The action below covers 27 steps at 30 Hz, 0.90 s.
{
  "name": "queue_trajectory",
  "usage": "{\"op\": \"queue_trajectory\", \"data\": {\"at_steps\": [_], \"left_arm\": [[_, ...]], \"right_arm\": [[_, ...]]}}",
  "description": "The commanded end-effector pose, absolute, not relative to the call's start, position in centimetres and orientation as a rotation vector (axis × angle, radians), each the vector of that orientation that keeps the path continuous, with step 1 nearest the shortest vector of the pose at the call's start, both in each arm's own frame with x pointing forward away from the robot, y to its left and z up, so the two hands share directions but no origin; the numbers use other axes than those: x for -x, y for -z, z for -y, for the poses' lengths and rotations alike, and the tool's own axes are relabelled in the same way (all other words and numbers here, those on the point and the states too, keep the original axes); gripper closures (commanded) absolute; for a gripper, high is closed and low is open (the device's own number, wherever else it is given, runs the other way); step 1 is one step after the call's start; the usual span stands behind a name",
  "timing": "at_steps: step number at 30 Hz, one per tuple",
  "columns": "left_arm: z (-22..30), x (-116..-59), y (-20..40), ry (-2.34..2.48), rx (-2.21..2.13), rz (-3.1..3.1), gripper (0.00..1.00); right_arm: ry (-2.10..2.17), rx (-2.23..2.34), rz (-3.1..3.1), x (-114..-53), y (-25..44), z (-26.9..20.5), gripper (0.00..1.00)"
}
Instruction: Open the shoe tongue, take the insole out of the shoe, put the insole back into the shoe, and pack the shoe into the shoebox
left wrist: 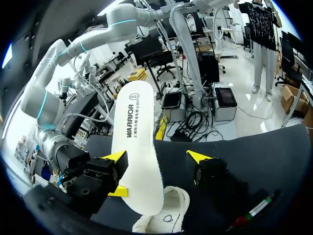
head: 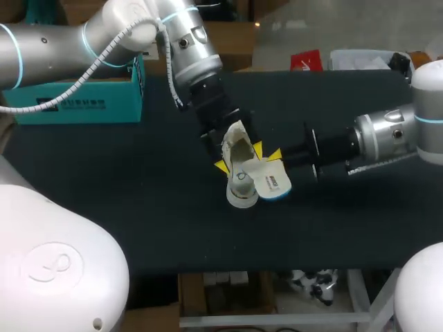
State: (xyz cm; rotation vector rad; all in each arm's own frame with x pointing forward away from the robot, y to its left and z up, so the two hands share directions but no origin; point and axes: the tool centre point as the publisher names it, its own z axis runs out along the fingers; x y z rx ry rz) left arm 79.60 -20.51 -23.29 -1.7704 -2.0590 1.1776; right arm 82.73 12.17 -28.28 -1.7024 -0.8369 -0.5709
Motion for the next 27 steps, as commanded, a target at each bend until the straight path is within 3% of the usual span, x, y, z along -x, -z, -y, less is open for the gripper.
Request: {"op": "queue_trajectory", "data": {"at_steps": [1, 12, 27], "left_arm": [[17.6, -81.0, 23.2, -1.249, 1.646, 2.133, 0.0], [13.6, -84.1, 23.5, -1.37, 1.333, 2.307, 0.0], [13.2, -86.7, 23.4, -1.389, 1.181, 2.43, 0.0]], "right_arm": [[0.533, 1.704, 0.84, -83.1, 28.0, -11.8, 1.0], [0.438, 1.695, 0.862, -83.1, 28.2, -12.0, 1.0], [0.347, 1.706, 0.868, -82.8, 28.8, -12.2, 1.0]]}}
